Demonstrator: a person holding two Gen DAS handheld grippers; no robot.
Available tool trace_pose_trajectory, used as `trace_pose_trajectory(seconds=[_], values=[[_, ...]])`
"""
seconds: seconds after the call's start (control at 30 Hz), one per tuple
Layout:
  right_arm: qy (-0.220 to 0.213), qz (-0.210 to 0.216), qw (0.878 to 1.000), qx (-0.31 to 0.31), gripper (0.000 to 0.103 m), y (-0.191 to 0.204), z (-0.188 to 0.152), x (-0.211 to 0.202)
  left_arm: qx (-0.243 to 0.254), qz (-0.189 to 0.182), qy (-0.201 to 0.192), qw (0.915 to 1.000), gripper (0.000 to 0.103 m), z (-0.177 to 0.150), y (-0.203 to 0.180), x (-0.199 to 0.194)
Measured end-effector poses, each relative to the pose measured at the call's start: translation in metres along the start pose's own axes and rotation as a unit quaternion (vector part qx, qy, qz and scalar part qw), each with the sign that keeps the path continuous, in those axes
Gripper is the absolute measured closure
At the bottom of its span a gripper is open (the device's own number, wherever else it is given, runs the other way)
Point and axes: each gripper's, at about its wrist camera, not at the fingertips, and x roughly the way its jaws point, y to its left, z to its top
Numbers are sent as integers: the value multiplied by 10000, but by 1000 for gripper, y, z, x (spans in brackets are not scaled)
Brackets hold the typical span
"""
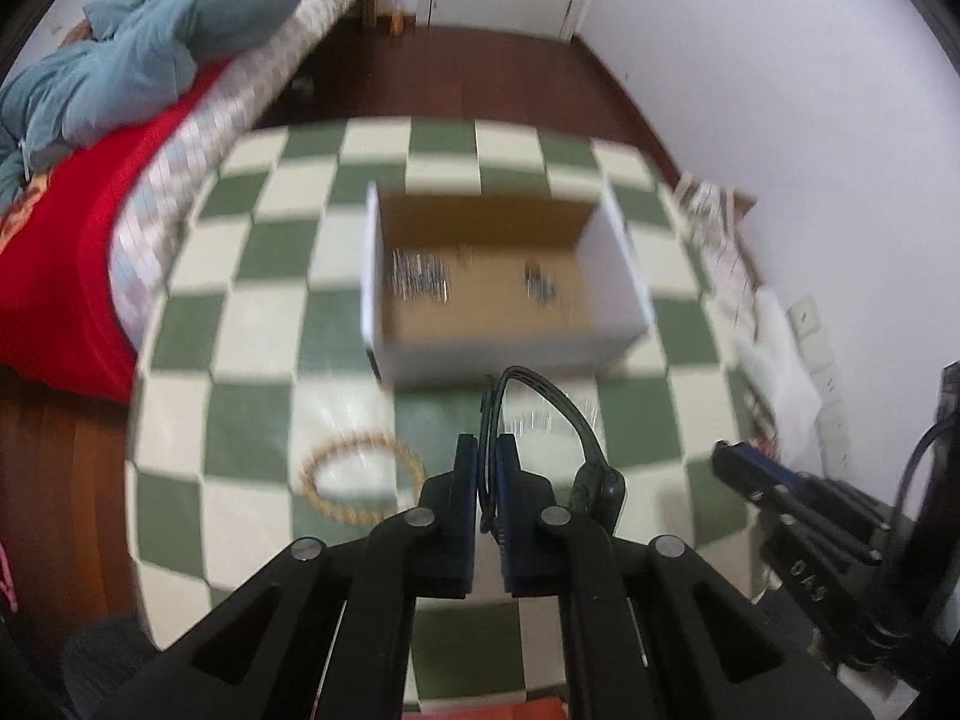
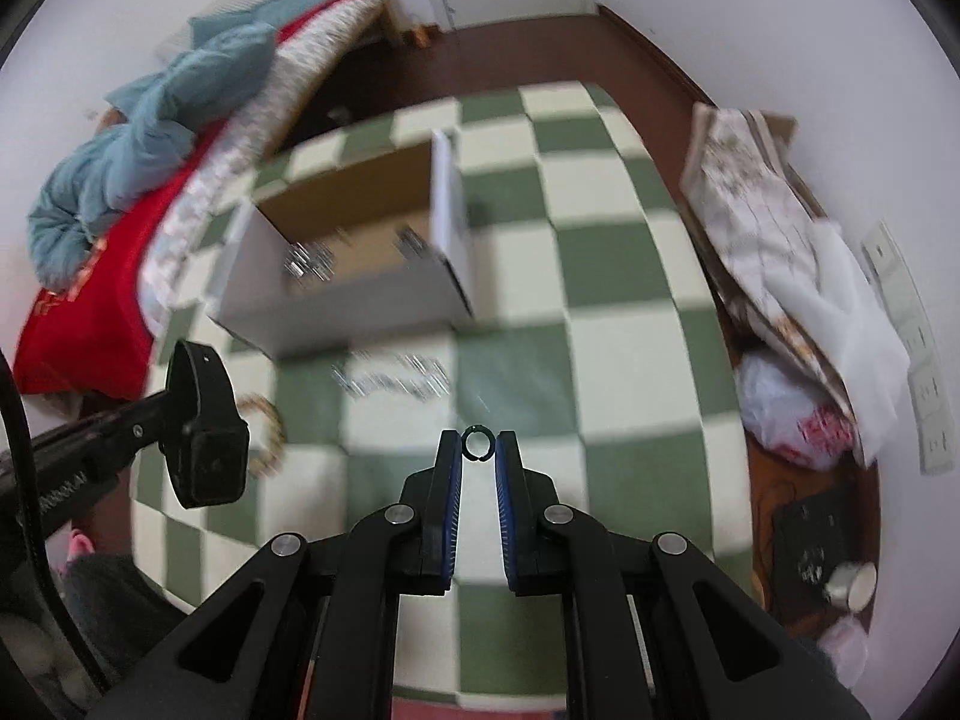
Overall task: Organize jewelry
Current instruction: 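Grasp the black watch band with the left tool while the right tool holds the ring, then lower the watch band and ring into the box and open both tools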
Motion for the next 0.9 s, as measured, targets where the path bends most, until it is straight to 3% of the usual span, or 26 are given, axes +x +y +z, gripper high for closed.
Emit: trace_pose_trajectory(seconds=[0.2,0.37,0.53,0.73,0.8,0.83,0.87,0.9], values=[[-220,507,9984,-70,91,23,71,-1,10,27,-132,9999,100,65,21,4],[176,854,9962,-23,91,35,112,35,142,100,347,9992,100,92,28,45],[601,740,9954,-107,91,40,121,72,80,7,695,9975,99,95,33,72],[882,688,9936,-187,90,40,116,89,-6,96,941,9955,90,92,33,87],[900,607,9938,-223,88,39,115,90,-134,216,798,9965,78,91,35,83],[904,591,9939,-219,75,38,115,89,-146,257,707,9971,72,90,35,79],[921,591,9938,-212,58,38,115,89,-137,288,633,9975,54,90,35,76],[910,544,9941,-207,51,37,115,88,-151,336,586,9976,37,91,35,75]])
